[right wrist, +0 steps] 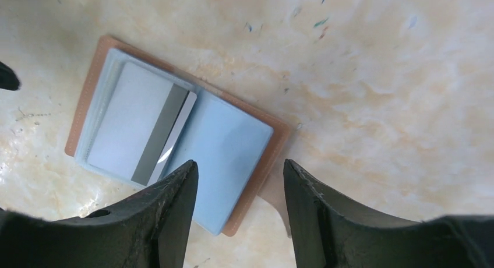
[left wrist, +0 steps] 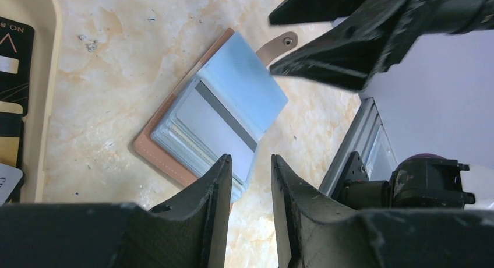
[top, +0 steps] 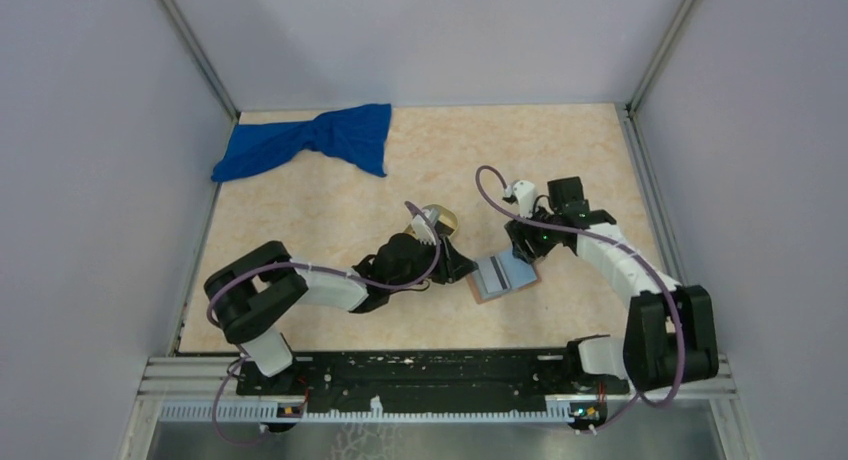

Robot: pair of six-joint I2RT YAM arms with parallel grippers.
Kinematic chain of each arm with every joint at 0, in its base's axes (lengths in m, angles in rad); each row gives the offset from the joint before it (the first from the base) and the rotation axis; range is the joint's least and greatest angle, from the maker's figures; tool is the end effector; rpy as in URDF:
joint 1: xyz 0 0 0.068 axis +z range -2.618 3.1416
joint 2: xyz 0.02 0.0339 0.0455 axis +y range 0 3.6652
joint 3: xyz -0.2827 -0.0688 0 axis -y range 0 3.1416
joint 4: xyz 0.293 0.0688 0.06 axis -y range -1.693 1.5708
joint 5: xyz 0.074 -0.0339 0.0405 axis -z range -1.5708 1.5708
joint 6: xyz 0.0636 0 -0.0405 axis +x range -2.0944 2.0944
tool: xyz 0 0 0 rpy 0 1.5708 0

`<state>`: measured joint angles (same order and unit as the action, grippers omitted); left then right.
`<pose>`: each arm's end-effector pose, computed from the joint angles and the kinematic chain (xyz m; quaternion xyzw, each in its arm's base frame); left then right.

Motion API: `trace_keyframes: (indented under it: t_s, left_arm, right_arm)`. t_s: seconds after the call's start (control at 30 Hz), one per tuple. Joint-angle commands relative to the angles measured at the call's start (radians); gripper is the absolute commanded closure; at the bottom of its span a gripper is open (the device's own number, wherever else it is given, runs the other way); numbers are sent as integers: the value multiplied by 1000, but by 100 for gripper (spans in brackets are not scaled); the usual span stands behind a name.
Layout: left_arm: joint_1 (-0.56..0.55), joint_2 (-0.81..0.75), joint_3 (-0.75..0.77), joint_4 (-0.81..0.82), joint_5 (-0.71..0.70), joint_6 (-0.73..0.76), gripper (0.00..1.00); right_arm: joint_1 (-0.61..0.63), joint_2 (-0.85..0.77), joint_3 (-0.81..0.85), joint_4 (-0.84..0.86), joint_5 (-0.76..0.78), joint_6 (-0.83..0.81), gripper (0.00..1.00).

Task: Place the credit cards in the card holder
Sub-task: Open the card holder at the center of the board.

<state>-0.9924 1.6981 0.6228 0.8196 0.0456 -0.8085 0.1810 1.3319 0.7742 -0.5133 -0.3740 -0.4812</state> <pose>0.2059 -0.3207 0.1299 0.0865 0.7867 -0.4900 0.3655 0.2883 0.0764 0.1671 -0.3530 0.8854 0.1418 0.2672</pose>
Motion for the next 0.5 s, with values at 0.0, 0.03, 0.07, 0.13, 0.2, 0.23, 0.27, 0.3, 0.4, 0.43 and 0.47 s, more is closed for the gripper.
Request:
trace_keyframes:
  t_s: [0.0,0.03,0.07,0.13,0.2,0.23,0.27,0.3,0.4,0.43,0.47]
  left_arm:
    - [-5,-40,-41,12,15,58,63]
    - [-5,-49,-53,21,16,70,63]
    - [-5,-63,-60,25,11,87,63]
    - [-5,-99,-72,16,-1,132,63]
    - [-4,-141,-80,-12,-15,179,63]
    - [-4,-164,-83,-31,-29,203,62]
    - [-3,-188,-87,-53,-35,228,61]
    - [-3,-212,-92,-76,-80,246,59]
    - [0,-295,-102,-183,-195,284,52]
    - [1,-323,-106,-213,-223,306,48]
    - [3,-352,-114,-239,-253,327,39]
  right_arm:
    - [4,-166,4,85,-44,-26,45]
    - [3,-187,-4,86,-80,-32,46]
    - [4,-197,-16,83,-125,-39,48]
    - [5,-167,-12,41,-213,-68,60]
    - [5,-91,26,-20,-239,-80,74]
    - [5,-46,45,-50,-244,-89,79]
    - [7,-4,63,-76,-243,-91,81]
    - [12,37,77,-97,-231,-92,83]
    - [35,136,97,-137,-190,-102,84]
    - [45,160,100,-143,-172,-103,84]
    - [50,184,104,-147,-154,-101,85]
